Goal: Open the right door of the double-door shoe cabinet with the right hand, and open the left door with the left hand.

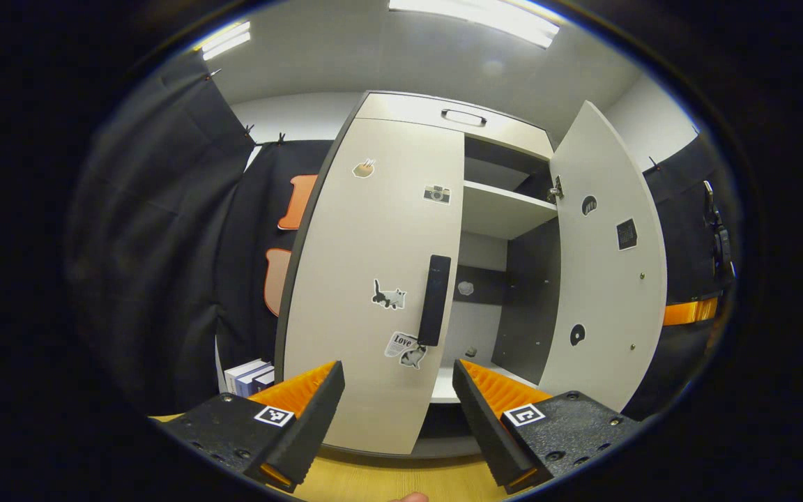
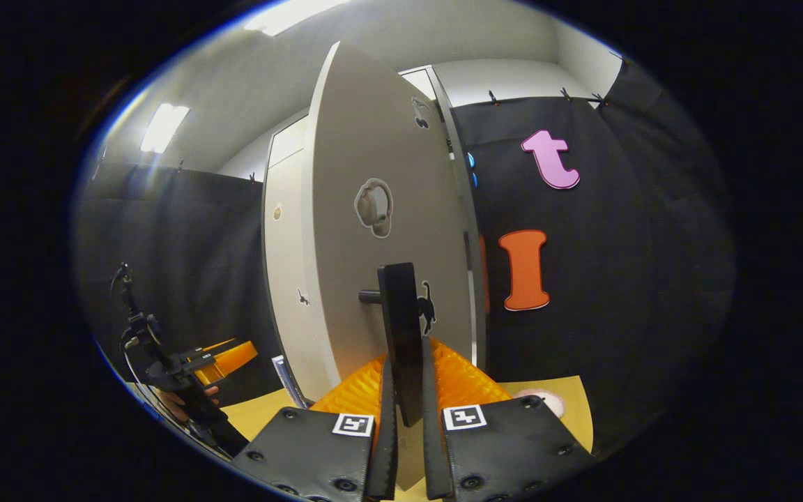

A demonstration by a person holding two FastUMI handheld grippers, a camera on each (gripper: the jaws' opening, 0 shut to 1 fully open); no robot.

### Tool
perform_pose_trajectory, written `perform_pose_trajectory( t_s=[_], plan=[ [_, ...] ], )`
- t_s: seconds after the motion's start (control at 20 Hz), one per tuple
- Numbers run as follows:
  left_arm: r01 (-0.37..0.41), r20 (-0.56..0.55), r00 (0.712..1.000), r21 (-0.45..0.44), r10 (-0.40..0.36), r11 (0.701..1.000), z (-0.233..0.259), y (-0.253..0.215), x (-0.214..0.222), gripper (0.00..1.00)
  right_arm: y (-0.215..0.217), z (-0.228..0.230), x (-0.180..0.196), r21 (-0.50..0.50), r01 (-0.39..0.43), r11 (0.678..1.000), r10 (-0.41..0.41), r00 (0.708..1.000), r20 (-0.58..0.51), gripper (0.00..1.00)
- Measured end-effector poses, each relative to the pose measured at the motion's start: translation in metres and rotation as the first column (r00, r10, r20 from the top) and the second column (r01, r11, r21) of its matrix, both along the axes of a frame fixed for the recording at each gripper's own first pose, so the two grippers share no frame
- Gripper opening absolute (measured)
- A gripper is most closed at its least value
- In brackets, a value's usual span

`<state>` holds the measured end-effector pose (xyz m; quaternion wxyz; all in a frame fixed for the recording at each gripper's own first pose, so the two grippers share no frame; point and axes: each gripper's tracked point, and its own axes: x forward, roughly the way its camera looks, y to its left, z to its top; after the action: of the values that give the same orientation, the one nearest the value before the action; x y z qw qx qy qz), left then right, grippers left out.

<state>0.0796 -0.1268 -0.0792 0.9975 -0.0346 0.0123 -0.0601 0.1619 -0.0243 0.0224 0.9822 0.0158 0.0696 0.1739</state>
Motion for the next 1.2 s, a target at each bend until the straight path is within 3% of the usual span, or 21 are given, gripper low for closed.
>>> perform_pose_trajectory(
  t_s=[0.3, 0.6, 0.8, 1.0, 1.2],
  plan=[
    [0.026, 0.006, 1.0, -0.006, -0.026, 1.0, 0.003, -0.013, 0.002, 0.94, -0.023, 0.002, 0.007, 0.004, 0.111, 0.994, -0.111, 0.994, 0.018, 0.22],
    [0.055, 0.043, 0.998, -0.008, -0.055, 0.998, 0.035, -0.029, 0.02, 0.94, -0.024, 0.0, 0.003, 0.024, 0.11, 0.994, -0.11, 0.994, 0.004, 0.17],
    [0.053, 0.078, 0.995, 0.073, -0.058, 0.996, 0.063, -0.041, 0.059, 0.94, -0.031, -0.004, -0.012, 0.025, 0.128, 0.991, -0.128, 0.992, -0.004, 0.16],
    [0.077, 0.071, 0.994, 0.084, -0.083, 0.993, 0.066, -0.068, 0.091, 0.94, -0.07, -0.001, -0.021, -0.022, 0.277, 0.961, -0.276, 0.96, 0.049, 0.16],
    [0.076, 0.031, 0.996, 0.107, -0.08, 0.991, 0.05, -0.085, 0.122, 0.94, -0.107, 0.004, -0.033, -0.083, 0.431, 0.898, -0.424, 0.901, 0.097, 0.73]
  ],
)
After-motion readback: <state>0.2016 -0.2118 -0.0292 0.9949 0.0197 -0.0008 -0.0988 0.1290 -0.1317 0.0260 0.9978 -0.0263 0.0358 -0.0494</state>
